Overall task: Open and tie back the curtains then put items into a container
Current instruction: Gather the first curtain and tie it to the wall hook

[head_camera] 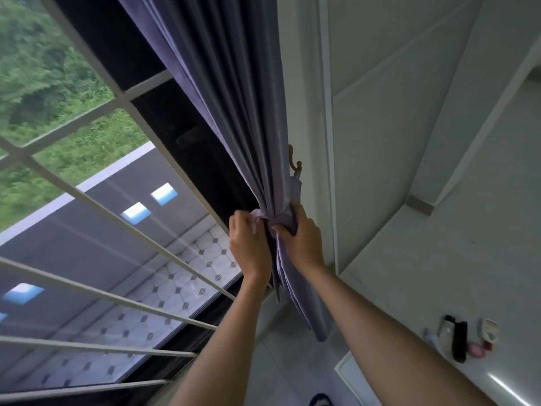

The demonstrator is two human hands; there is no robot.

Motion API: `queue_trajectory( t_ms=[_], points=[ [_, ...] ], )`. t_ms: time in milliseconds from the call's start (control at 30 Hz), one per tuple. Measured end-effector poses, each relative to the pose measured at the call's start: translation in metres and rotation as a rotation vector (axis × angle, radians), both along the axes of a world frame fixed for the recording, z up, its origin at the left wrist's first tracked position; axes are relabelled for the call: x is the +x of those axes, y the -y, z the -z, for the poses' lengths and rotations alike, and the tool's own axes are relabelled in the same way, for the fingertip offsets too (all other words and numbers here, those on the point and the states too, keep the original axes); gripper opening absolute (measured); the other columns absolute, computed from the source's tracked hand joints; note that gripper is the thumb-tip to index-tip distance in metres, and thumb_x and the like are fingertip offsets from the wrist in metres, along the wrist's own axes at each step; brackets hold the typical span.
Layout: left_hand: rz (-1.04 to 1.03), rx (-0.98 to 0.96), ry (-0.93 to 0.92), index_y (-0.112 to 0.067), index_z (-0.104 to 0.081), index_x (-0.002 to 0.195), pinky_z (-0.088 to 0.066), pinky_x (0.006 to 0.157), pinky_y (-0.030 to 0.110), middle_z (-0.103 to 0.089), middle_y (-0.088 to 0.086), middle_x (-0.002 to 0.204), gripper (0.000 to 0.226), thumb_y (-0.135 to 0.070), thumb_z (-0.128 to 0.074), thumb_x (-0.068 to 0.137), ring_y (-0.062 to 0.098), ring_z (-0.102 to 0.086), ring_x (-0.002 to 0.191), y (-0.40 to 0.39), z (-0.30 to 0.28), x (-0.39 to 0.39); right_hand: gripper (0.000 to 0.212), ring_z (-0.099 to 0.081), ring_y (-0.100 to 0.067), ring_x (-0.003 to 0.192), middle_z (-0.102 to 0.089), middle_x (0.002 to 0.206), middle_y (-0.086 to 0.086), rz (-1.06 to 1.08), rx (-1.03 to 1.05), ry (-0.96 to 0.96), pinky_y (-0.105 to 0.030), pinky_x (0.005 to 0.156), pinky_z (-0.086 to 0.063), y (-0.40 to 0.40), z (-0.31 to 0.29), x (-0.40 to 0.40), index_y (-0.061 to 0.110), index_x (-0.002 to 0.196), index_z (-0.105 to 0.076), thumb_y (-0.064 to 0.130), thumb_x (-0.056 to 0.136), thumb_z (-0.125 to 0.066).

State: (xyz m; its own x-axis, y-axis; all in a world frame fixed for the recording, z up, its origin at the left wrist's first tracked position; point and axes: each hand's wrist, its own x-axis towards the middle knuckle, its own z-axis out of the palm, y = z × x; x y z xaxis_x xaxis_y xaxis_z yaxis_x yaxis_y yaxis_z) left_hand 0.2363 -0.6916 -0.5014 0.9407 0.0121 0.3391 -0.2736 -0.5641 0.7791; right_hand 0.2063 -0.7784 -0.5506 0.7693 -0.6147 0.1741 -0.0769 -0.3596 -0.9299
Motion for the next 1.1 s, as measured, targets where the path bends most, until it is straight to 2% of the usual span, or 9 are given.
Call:
queue_trajectory(
  t_ms=[100,233,367,500,600,767,900,1000,1100],
  points=[
    [-0.080,-0.087,-0.124,-0.012,-0.044,0.066,-0.031,0.046,0.016,-0.045,-0.005,0.058,0.026,-0.010,-0.057,0.089,0.005,-0.035,0.050,0.006,0.004,-0.007,0.045,-0.063,-0.019,0.079,-0.067,0.086,0.005,0.006,0.012,-0.011,-0.041,0.070,-0.055,0.000,0.000,-0.002,0.035,0.124,-0.044,0.039,0.083,-0.064],
    [-0.116,-0.215,-0.233,-0.010,-0.046,0.066,-0.032,0.047,0.014,-0.045,-0.006,0.057,0.026,-0.015,-0.054,0.091,0.000,-0.040,0.049,0.017,0.002,-0.010,0.046,-0.064,-0.019,0.077,-0.067,0.083,0.005,0.022,0.042,-0.013,-0.042,0.069,-0.055,0.000,0.000,-0.005,0.036,0.126,-0.046,0.044,0.084,-0.063],
    [0.008,-0.298,-0.247,-0.025,-0.060,0.086,-0.045,0.058,0.013,-0.062,-0.015,0.074,0.009,-0.023,-0.056,0.094,-0.004,-0.057,0.065,0.013,0.001,-0.014,0.051,-0.065,-0.015,0.084,-0.069,0.091,0.006,0.009,0.066,-0.004,-0.037,0.077,-0.056,0.004,0.002,-0.010,0.033,0.130,-0.047,0.041,0.085,-0.067],
    [0.187,-0.300,-0.358,-0.017,-0.065,0.079,-0.042,0.059,0.028,-0.061,0.000,0.068,0.025,-0.019,-0.047,0.096,0.006,-0.051,0.060,0.010,0.002,-0.010,0.049,-0.067,-0.011,0.082,-0.071,0.091,0.005,-0.015,0.104,0.003,-0.034,0.079,-0.057,0.009,-0.002,-0.014,0.025,0.131,-0.051,0.034,0.086,-0.068],
    [0.344,-0.263,-0.354,-0.023,-0.068,0.088,-0.052,0.071,0.035,-0.068,0.004,0.085,0.025,-0.008,-0.049,0.083,0.016,-0.062,0.080,0.006,0.001,-0.009,0.051,-0.068,-0.008,0.080,-0.072,0.089,0.005,-0.044,0.144,0.016,-0.030,0.078,-0.058,0.010,-0.004,-0.018,0.022,0.133,-0.051,0.034,0.087,-0.068],
    [0.486,0.035,-0.227,-0.031,-0.061,0.114,-0.047,0.095,0.045,-0.048,-0.015,0.123,0.042,-0.050,-0.058,0.077,0.018,-0.043,0.120,-0.006,0.007,-0.010,0.054,-0.067,-0.006,0.071,-0.071,0.081,0.001,-0.112,0.088,0.052,-0.015,0.066,-0.053,0.012,-0.003,-0.025,0.021,0.141,-0.044,0.035,0.092,-0.062],
    [0.409,0.214,-0.194,-0.018,-0.060,0.113,-0.045,0.095,0.045,-0.050,0.000,0.121,0.057,-0.056,-0.068,0.072,0.020,-0.040,0.116,-0.001,0.004,-0.002,0.064,-0.066,-0.004,0.086,-0.070,0.103,0.002,-0.176,0.152,-0.035,-0.021,0.078,-0.056,0.009,-0.010,-0.028,0.029,0.149,-0.029,0.032,0.093,-0.060],
    [0.379,0.210,-0.174,-0.013,-0.059,0.118,-0.043,0.097,0.040,-0.053,0.001,0.118,0.059,-0.044,-0.077,0.071,0.019,-0.040,0.113,0.007,0.004,-0.002,0.075,-0.060,-0.006,0.105,-0.059,0.131,0.001,-0.239,0.256,-0.092,-0.024,0.092,-0.051,0.011,-0.013,-0.032,0.037,0.151,-0.018,0.020,0.093,-0.061],
    [0.358,0.145,-0.161,-0.011,-0.056,0.123,-0.037,0.100,0.027,-0.053,-0.004,0.118,0.063,-0.036,-0.080,0.070,0.014,-0.038,0.117,0.017,0.000,-0.003,0.078,-0.049,-0.010,0.129,-0.045,0.146,0.008,-0.269,0.376,-0.092,-0.040,0.107,-0.044,0.011,-0.012,-0.035,0.046,0.148,-0.021,0.013,0.089,-0.061]
  ],
)
